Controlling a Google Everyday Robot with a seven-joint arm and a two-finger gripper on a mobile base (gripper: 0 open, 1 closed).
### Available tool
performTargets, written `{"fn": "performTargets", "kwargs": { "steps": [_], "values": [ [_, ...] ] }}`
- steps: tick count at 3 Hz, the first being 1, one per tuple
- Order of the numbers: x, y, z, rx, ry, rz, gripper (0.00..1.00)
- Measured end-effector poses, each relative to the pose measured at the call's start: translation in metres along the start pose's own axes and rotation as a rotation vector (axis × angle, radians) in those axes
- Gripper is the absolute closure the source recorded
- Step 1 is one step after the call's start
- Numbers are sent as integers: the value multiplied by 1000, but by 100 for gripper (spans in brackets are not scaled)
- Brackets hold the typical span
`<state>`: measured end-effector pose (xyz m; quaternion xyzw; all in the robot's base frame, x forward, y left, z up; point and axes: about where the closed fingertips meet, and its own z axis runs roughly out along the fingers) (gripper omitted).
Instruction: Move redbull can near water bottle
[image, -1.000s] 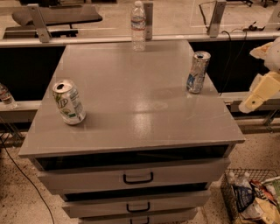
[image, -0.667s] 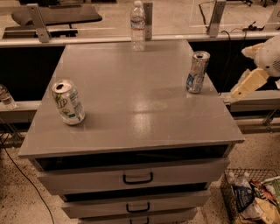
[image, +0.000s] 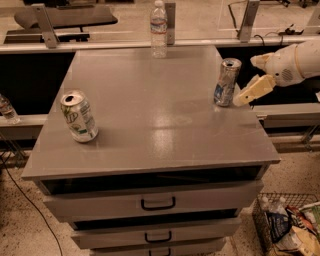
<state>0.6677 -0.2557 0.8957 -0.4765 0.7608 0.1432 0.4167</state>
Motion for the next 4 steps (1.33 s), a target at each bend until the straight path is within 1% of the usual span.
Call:
{"fn": "performTargets", "kwargs": {
  "steps": [1, 2, 3, 4],
  "values": [
    [-12, 2, 29, -59, -96, 52, 0],
    [-23, 9, 44, -114, -157, 92, 25],
    [-29, 11, 40, -129, -183, 105, 47],
    [-47, 10, 13, -128, -235, 84, 72]
  ]
}}
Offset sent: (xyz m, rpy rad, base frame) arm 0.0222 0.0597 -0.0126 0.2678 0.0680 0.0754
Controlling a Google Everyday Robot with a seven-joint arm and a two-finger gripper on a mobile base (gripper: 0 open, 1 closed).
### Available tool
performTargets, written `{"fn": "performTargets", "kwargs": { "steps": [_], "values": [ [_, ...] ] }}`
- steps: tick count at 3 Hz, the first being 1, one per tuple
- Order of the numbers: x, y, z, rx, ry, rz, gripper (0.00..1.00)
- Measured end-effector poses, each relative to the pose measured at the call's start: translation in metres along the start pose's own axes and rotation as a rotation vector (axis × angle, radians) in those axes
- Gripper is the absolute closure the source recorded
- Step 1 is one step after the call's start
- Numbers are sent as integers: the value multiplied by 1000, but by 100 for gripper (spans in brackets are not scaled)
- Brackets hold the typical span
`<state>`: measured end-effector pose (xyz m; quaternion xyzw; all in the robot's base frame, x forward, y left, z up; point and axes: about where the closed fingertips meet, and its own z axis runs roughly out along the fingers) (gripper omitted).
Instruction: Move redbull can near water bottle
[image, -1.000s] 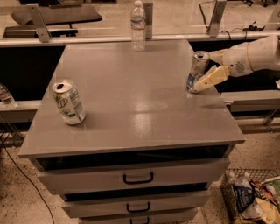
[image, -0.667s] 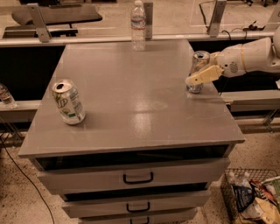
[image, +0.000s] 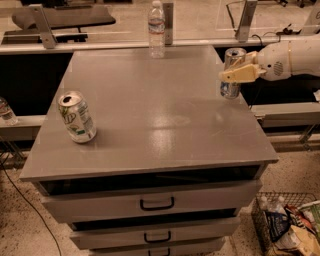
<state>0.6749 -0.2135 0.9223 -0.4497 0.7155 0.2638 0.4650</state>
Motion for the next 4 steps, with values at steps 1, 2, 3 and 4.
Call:
{"fn": "performTargets", "kwargs": {
  "steps": [1, 2, 3, 4],
  "values": [
    [-40, 0, -28, 22, -66, -68, 93],
    [-48, -1, -32, 30, -78, -81, 100],
    [-48, -1, -32, 30, -78, -81, 100],
    [-60, -9, -20, 51, -109, -104, 100]
  ]
}}
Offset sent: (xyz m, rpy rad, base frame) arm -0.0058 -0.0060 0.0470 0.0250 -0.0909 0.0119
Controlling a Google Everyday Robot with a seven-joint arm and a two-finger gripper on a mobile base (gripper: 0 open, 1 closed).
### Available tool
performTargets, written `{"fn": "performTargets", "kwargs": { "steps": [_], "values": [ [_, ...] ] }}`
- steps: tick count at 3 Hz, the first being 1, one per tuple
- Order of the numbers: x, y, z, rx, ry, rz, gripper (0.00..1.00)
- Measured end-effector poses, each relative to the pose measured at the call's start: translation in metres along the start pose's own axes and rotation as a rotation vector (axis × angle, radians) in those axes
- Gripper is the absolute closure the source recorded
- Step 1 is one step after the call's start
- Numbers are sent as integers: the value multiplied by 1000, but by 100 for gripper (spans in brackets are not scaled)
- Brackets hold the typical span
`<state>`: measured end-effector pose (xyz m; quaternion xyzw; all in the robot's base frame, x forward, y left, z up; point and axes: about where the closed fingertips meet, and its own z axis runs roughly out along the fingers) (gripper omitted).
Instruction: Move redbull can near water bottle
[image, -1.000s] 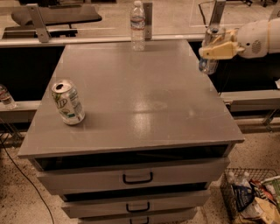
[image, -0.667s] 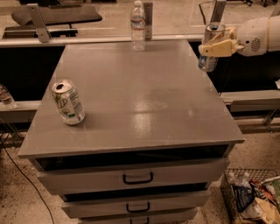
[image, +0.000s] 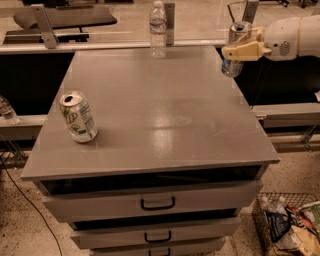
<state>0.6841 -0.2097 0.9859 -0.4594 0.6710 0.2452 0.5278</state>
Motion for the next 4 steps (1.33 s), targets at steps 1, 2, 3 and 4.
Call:
{"fn": "performTargets", "kwargs": {
  "steps": [1, 2, 3, 4],
  "values": [
    [-23, -21, 24, 51, -71, -44, 100],
    [-45, -40, 58, 96, -119, -68, 100],
    [-62, -50, 100, 129, -147, -86, 100],
    [-64, -65, 128, 174, -193, -60, 100]
  ]
}}
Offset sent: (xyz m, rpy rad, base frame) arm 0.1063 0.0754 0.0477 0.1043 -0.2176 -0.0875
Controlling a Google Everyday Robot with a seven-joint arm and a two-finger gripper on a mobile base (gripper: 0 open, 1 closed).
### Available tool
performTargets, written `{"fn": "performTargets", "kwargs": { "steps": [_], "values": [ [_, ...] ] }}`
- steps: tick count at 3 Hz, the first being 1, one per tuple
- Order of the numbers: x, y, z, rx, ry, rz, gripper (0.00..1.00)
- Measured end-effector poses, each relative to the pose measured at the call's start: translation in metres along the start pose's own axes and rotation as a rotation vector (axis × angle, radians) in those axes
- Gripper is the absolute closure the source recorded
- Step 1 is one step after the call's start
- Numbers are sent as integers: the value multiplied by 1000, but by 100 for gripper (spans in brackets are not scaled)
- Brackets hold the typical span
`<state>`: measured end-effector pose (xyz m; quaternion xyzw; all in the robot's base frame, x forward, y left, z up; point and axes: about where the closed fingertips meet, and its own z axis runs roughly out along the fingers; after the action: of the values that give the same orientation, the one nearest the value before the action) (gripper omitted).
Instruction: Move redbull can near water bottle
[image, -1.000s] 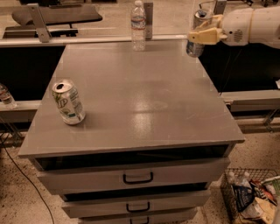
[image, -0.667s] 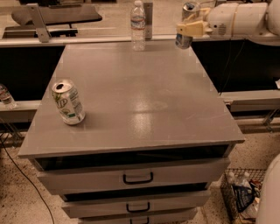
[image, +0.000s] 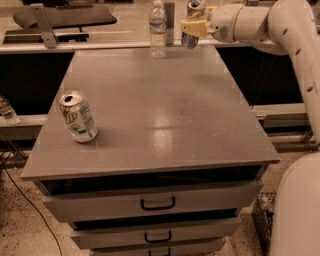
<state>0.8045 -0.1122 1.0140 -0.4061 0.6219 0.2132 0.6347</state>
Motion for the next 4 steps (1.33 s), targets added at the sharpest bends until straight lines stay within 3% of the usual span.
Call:
{"fn": "performTargets", "kwargs": {
  "steps": [1, 2, 4],
  "values": [
    [9, -15, 21, 51, -7, 18, 100],
    [23, -31, 40, 103, 26, 24, 100],
    [54, -42, 64, 144, 165, 20, 100]
  ]
}}
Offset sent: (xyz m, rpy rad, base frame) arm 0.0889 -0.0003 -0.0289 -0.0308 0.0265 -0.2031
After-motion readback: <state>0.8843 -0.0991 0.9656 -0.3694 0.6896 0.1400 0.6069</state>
